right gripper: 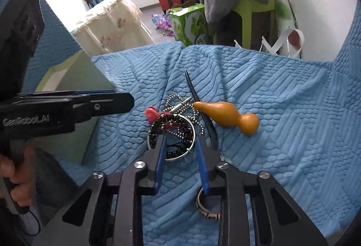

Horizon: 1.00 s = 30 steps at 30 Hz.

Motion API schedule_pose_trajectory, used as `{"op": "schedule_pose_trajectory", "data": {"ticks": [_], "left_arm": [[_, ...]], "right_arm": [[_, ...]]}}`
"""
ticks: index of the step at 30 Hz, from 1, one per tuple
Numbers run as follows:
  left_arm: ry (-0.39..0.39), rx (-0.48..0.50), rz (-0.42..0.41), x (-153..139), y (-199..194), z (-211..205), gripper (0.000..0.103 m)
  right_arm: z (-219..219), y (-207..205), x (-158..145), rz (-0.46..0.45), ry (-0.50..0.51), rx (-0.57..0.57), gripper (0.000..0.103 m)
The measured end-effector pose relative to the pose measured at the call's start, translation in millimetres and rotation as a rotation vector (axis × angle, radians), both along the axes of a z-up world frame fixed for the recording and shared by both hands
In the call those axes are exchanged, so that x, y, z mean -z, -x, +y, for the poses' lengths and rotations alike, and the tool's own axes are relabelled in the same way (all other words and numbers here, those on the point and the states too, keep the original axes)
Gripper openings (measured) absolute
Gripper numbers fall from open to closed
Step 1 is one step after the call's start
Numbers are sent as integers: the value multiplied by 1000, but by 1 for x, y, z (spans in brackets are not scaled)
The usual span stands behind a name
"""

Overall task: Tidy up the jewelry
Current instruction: 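Grasp the black beaded coil bracelet with the right gripper while the left gripper grasps the pink hair clip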

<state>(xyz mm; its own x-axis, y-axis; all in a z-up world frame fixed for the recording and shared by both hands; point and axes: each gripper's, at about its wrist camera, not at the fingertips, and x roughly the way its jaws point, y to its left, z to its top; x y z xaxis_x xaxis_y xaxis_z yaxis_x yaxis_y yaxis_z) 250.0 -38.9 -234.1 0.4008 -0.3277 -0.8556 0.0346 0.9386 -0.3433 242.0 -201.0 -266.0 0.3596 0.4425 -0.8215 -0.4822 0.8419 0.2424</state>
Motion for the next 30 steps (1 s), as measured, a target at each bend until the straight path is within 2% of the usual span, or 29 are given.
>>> {"op": "schedule_pose_trajectory", "data": {"ticks": [6,15,17,18,24,30], "left_arm": [[26,4,50,22,-12,2,38],[41,18,66,37,-23,-1,38],[36,24,63,38,-22,-3,27],[44,27,61,38,-22,-3,26],[27,24,42,35,-20,-3,25],[53,8,25,28,-16,5,25]], "right_arm": [[5,-11,18,44,15,14,18],[8,-17,24,45,26,13,17],[11,-18,24,37,33,8,17],[12,-19,25,31,40,4,17],[14,-20,25,15,44,1,17],[18,-20,24,-5,59,-14,17]]}}
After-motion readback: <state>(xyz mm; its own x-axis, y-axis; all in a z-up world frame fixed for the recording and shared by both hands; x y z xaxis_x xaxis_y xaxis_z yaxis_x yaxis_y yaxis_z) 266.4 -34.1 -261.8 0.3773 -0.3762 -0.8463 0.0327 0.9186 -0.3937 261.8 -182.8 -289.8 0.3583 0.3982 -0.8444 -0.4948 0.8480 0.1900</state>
